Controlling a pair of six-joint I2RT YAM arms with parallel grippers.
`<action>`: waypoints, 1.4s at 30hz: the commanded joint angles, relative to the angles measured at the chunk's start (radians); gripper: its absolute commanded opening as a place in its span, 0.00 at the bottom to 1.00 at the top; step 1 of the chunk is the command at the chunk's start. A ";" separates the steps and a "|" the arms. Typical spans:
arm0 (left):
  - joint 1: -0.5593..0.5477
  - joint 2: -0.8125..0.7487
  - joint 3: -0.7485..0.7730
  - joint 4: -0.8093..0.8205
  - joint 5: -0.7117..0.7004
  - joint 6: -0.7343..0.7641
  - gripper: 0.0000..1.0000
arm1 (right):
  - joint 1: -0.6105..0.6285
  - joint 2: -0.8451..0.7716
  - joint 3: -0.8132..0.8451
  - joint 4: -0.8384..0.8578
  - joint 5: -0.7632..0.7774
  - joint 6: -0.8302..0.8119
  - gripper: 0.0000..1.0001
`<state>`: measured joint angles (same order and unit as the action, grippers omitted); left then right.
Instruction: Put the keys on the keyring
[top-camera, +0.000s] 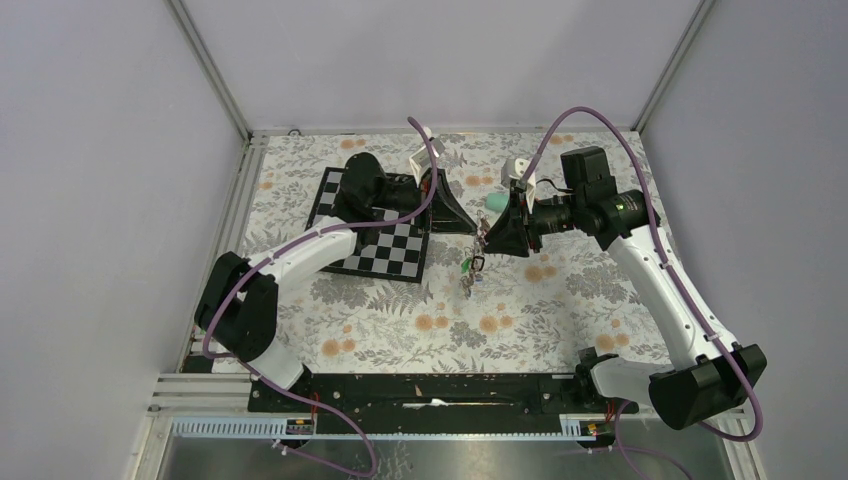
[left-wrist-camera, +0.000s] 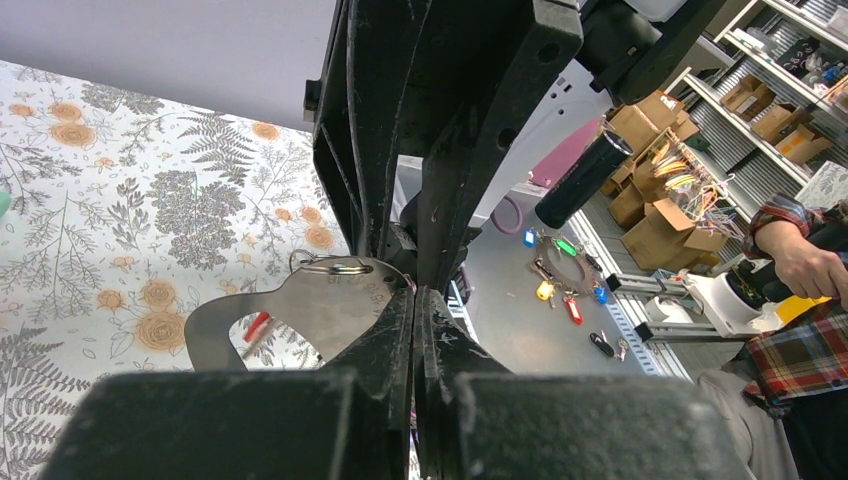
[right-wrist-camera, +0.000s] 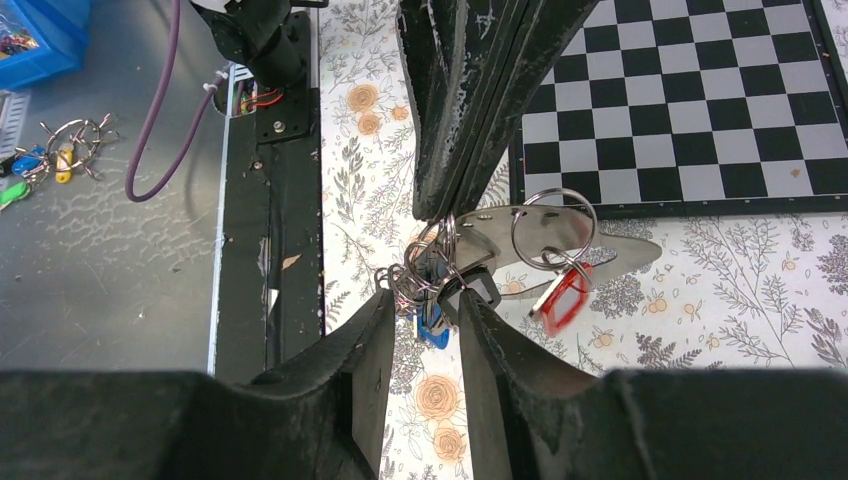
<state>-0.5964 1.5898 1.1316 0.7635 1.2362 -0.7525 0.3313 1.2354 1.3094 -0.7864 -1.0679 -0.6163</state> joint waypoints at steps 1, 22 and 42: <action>0.000 -0.055 -0.003 0.075 0.019 -0.015 0.00 | -0.006 0.001 0.002 0.025 -0.049 -0.021 0.37; -0.012 -0.045 -0.004 0.095 0.032 -0.028 0.00 | -0.006 0.009 0.018 0.034 -0.039 -0.027 0.29; -0.028 -0.022 -0.037 0.273 0.017 -0.132 0.00 | -0.005 0.028 -0.041 0.132 -0.127 0.065 0.00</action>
<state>-0.6098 1.5883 1.0958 0.8959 1.2533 -0.8421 0.3305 1.2549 1.2797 -0.7094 -1.1412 -0.5838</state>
